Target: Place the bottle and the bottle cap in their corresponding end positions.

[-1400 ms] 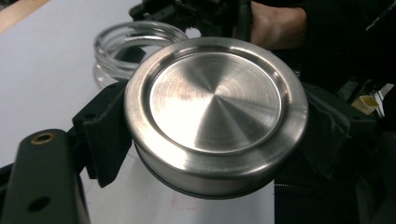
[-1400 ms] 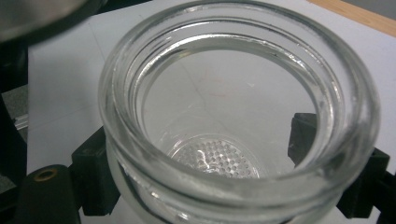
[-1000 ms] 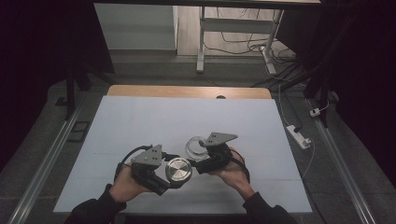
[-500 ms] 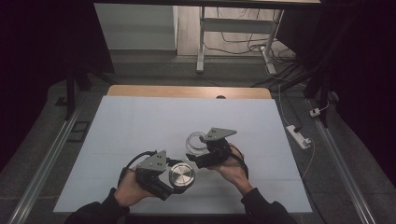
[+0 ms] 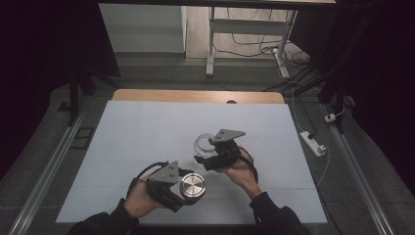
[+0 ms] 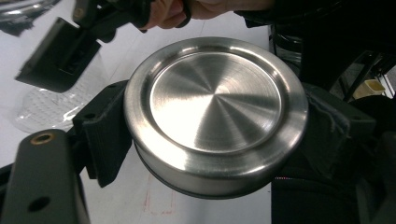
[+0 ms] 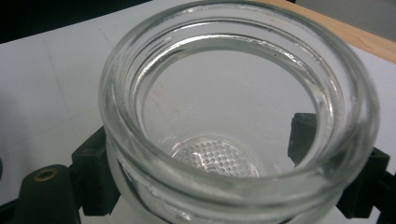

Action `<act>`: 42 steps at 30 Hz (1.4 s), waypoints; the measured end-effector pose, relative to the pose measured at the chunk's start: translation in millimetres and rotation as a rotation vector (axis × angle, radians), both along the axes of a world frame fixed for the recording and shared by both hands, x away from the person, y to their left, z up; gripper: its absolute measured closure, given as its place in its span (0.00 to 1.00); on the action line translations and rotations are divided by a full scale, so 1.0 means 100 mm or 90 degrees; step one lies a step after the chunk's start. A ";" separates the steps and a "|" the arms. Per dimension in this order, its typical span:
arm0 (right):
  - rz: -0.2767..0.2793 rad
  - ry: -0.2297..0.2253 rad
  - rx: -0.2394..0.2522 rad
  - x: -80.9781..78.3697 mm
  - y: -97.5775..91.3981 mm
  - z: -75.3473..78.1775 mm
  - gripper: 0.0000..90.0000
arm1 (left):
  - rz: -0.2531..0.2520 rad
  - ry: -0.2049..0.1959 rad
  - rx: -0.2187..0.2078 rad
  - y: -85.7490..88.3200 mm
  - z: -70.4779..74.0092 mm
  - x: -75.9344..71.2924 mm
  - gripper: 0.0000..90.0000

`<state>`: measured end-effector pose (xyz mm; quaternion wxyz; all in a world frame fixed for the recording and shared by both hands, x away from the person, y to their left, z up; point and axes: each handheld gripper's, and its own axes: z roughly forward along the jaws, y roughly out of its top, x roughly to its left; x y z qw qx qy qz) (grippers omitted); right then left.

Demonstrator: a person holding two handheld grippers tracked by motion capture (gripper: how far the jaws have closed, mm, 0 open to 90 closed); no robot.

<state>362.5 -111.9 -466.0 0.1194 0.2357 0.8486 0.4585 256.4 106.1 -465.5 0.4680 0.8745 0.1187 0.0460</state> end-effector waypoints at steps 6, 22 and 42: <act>-0.011 0.000 -0.003 0.08 0.01 -0.02 0.17 | 0.005 -0.003 0.007 -0.02 -0.08 0.03 0.21; -0.024 -0.014 -0.016 0.27 0.08 -0.06 0.17 | 0.023 0.002 0.021 -0.09 -0.30 0.19 0.21; -0.056 -0.016 -0.030 0.60 0.24 -0.14 0.17 | 0.066 0.014 0.038 -0.19 -0.54 0.41 0.21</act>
